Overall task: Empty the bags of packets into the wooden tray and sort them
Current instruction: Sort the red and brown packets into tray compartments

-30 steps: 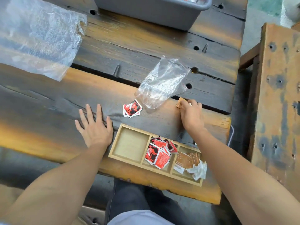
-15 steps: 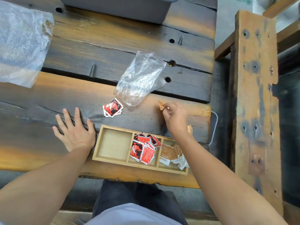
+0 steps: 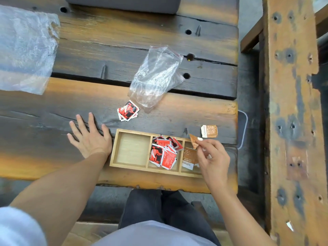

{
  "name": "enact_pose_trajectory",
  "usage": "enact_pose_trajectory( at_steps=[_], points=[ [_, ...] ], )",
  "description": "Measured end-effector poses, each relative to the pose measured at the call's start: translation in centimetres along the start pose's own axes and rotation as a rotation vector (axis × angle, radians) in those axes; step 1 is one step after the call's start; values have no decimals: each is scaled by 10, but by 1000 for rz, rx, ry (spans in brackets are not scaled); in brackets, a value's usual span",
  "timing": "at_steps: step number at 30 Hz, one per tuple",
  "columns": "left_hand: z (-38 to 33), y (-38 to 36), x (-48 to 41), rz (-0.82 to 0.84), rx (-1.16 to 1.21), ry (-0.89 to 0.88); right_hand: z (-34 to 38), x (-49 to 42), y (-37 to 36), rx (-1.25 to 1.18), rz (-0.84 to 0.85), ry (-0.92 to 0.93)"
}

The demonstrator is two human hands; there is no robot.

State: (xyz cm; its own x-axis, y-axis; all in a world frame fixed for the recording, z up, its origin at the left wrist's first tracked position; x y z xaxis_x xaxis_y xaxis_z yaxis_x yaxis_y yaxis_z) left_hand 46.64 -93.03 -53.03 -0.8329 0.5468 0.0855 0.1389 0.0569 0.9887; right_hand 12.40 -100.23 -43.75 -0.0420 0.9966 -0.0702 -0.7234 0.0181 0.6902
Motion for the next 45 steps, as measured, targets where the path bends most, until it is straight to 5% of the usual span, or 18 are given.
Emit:
enact_pose_trajectory(
  at_steps=[14, 23, 29, 35, 45],
  points=[
    [1, -1, 2, -42, 32, -31, -11, 17, 3, 225, 110, 228],
    [1, -2, 2, -67, 51, -25, -13, 13, 0, 215, 88, 209],
    [1, -3, 2, -80, 58, -23, -11, -39, -6, 207, 36, 29],
    [0, -3, 2, -89, 77, -22, -26, -89, -15, 358, 306, -271],
    [-1, -2, 3, -91, 78, -24, -39, -93, -21, 389, 326, -368]
  ],
)
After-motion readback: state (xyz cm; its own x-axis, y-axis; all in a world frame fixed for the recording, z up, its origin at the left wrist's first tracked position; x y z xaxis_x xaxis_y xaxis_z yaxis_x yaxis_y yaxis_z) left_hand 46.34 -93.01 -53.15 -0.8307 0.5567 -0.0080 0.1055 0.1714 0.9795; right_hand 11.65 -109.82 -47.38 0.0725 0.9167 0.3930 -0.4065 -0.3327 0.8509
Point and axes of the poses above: each hand's wrist, its own x-axis away from the middle knuckle, its own y-axis out of the back of the hand, z = x × y, the point moved 1 cm from there along -x, towards the middle knuckle, and after that the axes turned 5 degrees about -z, right-handed, at the moved point
